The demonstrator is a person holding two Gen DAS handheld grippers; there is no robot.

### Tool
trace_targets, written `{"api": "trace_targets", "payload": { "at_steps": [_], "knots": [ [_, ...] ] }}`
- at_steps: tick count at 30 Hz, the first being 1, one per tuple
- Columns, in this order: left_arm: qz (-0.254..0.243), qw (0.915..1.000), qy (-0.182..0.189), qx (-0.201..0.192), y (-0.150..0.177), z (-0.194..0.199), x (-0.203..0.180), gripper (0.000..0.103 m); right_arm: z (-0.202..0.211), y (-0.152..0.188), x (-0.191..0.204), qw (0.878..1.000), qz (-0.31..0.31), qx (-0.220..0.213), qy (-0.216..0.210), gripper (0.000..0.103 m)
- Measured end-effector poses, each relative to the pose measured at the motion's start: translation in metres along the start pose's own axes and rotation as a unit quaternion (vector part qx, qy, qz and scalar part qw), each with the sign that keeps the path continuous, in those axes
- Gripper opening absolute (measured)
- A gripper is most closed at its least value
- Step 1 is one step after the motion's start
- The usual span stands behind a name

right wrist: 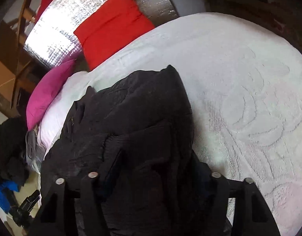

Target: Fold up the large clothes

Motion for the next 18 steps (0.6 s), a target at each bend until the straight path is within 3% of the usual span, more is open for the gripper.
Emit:
{"api": "trace_targets", "payload": {
  "at_steps": [2,3,5,9,12,15,18],
  "knots": [
    [0.007,0.9994,0.033,0.002,0.001,-0.001,-0.006,0.068,0.000,0.001,0.004,1.000,0.015,0.000,0.013,0.052],
    [0.008,0.9987,0.050,0.002,0.001,-0.001,-0.009,0.048,0.000,0.001,0.006,1.000,0.022,-0.003,0.021,0.048],
    [0.001,0.9975,0.069,0.009,0.003,-0.004,-0.019,0.029,0.004,0.002,0.008,0.999,0.031,-0.006,0.026,0.040],
    [-0.017,0.9992,0.033,-0.011,0.006,-0.003,-0.031,0.019,0.017,0.004,0.016,0.998,0.052,-0.023,0.041,0.029],
    [-0.019,0.9989,0.030,-0.031,0.003,0.008,-0.032,0.018,0.030,0.006,0.019,0.997,0.059,-0.039,0.038,0.025],
    [-0.024,0.9995,-0.007,-0.019,0.004,-0.002,-0.030,0.018,0.035,0.005,0.017,0.997,0.055,-0.044,0.023,0.025],
    [-0.017,0.9995,-0.024,0.009,0.006,-0.019,-0.026,0.033,0.015,0.006,0.002,0.999,0.035,-0.016,0.024,0.027]
  ]
}}
Point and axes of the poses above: each gripper's, at about its wrist camera, not at the fingertips, and z roughly against the way its jaws point, x to its left, y to its underside, the point moved 6 cm from there along -z, roughly the way its jaws point, and after that the axes turned 9 degrees about x, right-handed, at the moved point
